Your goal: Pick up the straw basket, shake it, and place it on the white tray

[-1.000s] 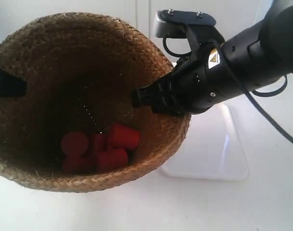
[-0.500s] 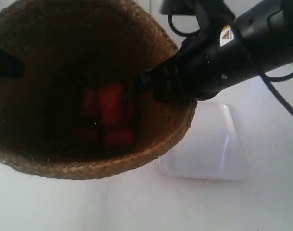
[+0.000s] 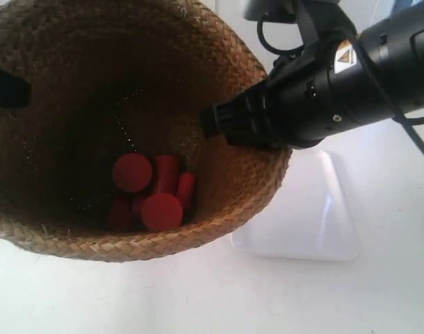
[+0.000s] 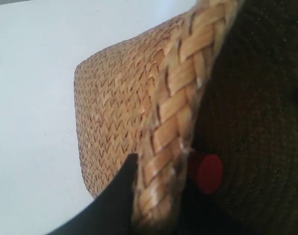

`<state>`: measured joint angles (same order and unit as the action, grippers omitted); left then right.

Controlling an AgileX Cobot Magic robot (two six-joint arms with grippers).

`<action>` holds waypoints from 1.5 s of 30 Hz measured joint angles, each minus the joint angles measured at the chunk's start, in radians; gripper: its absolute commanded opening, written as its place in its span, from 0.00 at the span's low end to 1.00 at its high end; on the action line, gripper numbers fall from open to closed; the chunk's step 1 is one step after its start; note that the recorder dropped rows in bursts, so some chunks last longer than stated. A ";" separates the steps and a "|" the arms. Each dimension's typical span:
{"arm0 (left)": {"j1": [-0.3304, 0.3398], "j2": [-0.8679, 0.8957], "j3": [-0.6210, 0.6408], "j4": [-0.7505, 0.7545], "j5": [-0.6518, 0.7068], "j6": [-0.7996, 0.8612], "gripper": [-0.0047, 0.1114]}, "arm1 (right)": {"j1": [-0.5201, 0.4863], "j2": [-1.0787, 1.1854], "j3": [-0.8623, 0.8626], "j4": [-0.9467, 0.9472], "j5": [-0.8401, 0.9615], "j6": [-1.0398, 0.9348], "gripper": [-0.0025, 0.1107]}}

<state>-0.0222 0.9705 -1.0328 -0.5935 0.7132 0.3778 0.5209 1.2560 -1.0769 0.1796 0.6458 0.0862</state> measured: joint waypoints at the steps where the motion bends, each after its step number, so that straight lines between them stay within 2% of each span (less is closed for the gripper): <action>1: 0.000 0.000 0.008 0.002 0.000 0.002 0.04 | 0.000 0.000 0.010 0.000 -0.008 0.000 0.02; 11: -0.002 -0.002 0.097 -0.006 -0.036 0.008 0.04 | 0.000 0.000 0.058 0.006 -0.020 0.002 0.02; 15: -0.002 -0.027 -0.050 0.004 0.008 0.004 0.04 | 0.000 -0.045 -0.135 -0.001 0.107 0.000 0.02; 17: -0.002 -0.062 -0.147 0.002 0.001 0.004 0.04 | 0.000 -0.091 -0.228 -0.016 0.098 -0.006 0.02; 18: -0.002 -0.079 -0.154 0.002 -0.015 0.006 0.04 | 0.000 -0.113 -0.225 -0.024 0.054 -0.010 0.02; 20: -0.004 -0.089 -0.115 -0.013 -0.022 -0.016 0.04 | 0.000 -0.115 -0.165 -0.021 0.003 -0.015 0.02; 22: -0.004 -0.048 -0.048 0.015 -0.017 -0.066 0.04 | 0.000 -0.052 -0.096 -0.011 0.024 0.000 0.02; 25: -0.002 0.007 0.016 0.052 0.025 -0.048 0.04 | 0.010 0.045 -0.047 0.041 0.055 -0.012 0.02; 28: 0.000 -0.017 0.020 0.073 0.034 -0.049 0.04 | 0.020 0.039 -0.041 0.087 0.054 -0.026 0.02; 35: 0.000 -0.049 0.011 0.063 -0.014 -0.052 0.04 | 0.020 0.036 -0.046 0.066 -0.003 -0.039 0.02; 45: 0.000 -0.049 0.099 0.068 -0.054 -0.041 0.04 | 0.020 0.097 -0.046 0.062 0.002 -0.039 0.02</action>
<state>-0.0225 0.9210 -0.9338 -0.5256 0.6589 0.3369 0.5406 1.3532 -1.1227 0.2414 0.6475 0.0474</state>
